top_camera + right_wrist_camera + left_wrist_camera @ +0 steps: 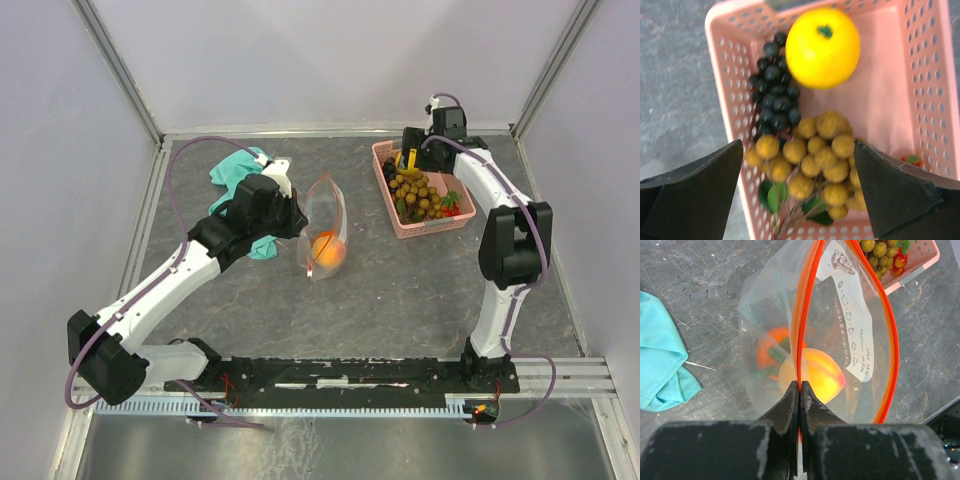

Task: Place the food in the zip-top bag and seal the zipper
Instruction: Pick up the fake fruit from the bin.

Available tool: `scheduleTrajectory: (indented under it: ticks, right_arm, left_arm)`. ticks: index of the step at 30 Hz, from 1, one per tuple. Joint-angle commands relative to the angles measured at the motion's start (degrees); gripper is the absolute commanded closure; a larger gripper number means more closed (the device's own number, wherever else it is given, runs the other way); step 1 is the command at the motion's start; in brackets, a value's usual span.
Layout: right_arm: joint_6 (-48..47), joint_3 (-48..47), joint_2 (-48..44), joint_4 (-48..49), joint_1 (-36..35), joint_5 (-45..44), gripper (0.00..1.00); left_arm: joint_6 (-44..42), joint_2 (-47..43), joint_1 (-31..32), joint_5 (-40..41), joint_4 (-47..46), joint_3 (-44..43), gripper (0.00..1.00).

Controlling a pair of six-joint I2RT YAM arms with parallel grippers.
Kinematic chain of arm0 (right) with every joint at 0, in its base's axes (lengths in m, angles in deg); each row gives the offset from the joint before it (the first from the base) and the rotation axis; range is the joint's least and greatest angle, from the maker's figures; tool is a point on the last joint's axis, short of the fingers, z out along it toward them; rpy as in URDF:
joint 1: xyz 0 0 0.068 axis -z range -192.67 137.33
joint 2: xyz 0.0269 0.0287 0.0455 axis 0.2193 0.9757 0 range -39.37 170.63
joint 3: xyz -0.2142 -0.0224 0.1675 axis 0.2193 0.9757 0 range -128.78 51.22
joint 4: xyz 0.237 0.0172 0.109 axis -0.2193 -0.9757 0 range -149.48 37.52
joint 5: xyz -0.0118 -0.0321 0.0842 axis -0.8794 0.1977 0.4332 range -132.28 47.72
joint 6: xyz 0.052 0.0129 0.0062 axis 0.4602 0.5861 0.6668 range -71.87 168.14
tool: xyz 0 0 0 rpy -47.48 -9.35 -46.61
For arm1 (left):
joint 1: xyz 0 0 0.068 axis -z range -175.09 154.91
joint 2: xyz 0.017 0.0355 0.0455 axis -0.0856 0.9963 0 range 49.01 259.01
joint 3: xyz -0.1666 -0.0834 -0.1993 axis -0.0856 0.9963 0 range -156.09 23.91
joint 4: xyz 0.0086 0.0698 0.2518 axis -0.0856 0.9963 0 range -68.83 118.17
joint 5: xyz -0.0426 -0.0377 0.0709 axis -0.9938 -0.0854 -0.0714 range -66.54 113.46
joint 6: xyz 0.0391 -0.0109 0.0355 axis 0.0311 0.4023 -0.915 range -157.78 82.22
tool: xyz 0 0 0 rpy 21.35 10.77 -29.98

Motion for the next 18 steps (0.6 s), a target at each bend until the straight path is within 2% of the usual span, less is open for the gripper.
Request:
scheduleTrajectory:
  ticks: [1,8,18]
  right_arm:
    - [-1.44,-6.14,4.36,8.07,0.67,-3.99,0.01]
    - [-1.78,-7.42,10.18,15.87,0.82,-4.7,0.01]
    - [-3.73,-14.09,20.49,18.08,1.09,-4.06,0.01]
  left_arm:
    - [-0.37,-0.78,-0.2,2.48,-2.43,-2.0,0.97]
    - [0.25,-0.39,-0.25,2.9,-1.24,-3.52,0.97]
    - [1.85,0.39,-0.22,1.66,-0.37,-4.15,0.97]
